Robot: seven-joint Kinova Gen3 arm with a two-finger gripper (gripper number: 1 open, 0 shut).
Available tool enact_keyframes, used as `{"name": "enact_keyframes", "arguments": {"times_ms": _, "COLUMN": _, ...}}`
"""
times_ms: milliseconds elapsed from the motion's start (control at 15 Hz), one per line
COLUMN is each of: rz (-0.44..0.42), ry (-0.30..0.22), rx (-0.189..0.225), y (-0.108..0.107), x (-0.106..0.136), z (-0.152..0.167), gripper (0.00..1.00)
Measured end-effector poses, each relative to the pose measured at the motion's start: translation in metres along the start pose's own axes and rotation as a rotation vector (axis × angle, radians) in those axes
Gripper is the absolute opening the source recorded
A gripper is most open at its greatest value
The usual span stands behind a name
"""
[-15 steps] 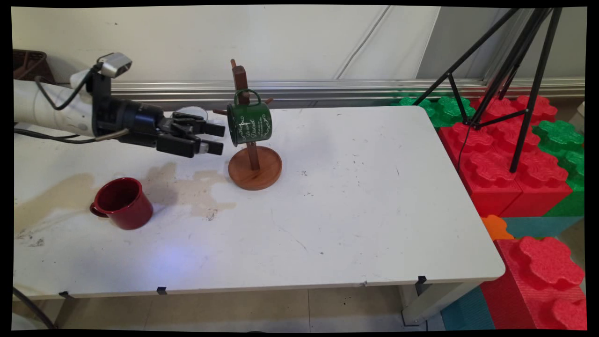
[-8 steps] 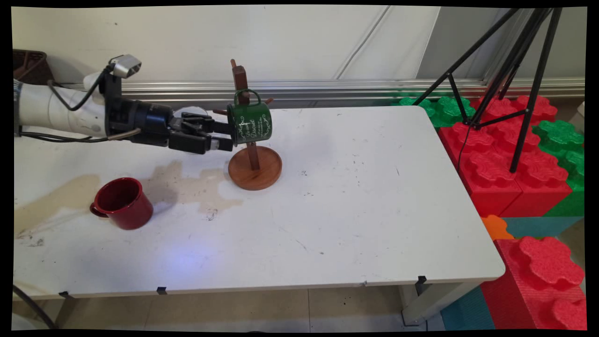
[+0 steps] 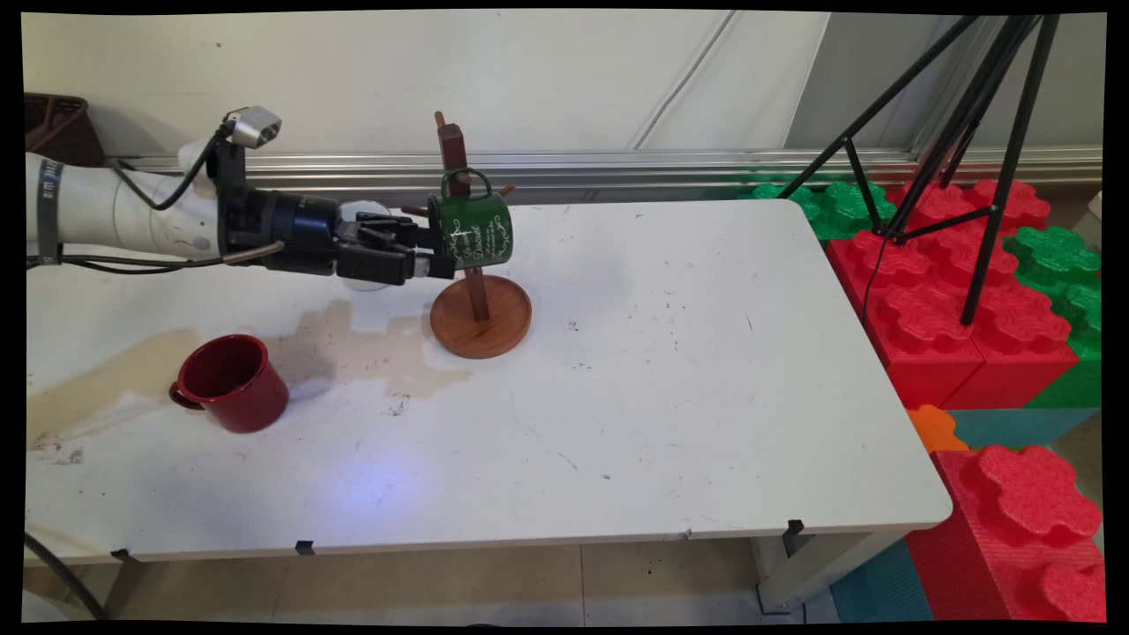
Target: Pick up the green mug from the rack
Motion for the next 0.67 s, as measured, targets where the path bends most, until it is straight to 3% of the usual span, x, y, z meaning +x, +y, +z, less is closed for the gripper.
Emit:
{"name": "enact_keyframes", "arguments": {"times_ms": 400, "rz": -0.008, "ry": 0.012, "rx": 0.004, "y": -0.0005, "x": -0.0017, "z": 0.0066, "gripper": 1.00}}
{"name": "enact_keyframes", "arguments": {"times_ms": 467, "rz": -0.007, "ry": 0.014, "rx": 0.005, "y": -0.0005, "x": -0.0020, "z": 0.0074, "gripper": 0.00}}
{"name": "enact_keyframes", "arguments": {"times_ms": 667, "rz": -0.008, "ry": 0.015, "rx": 0.004, "y": -0.0003, "x": -0.0031, "z": 0.0087, "gripper": 0.00}}
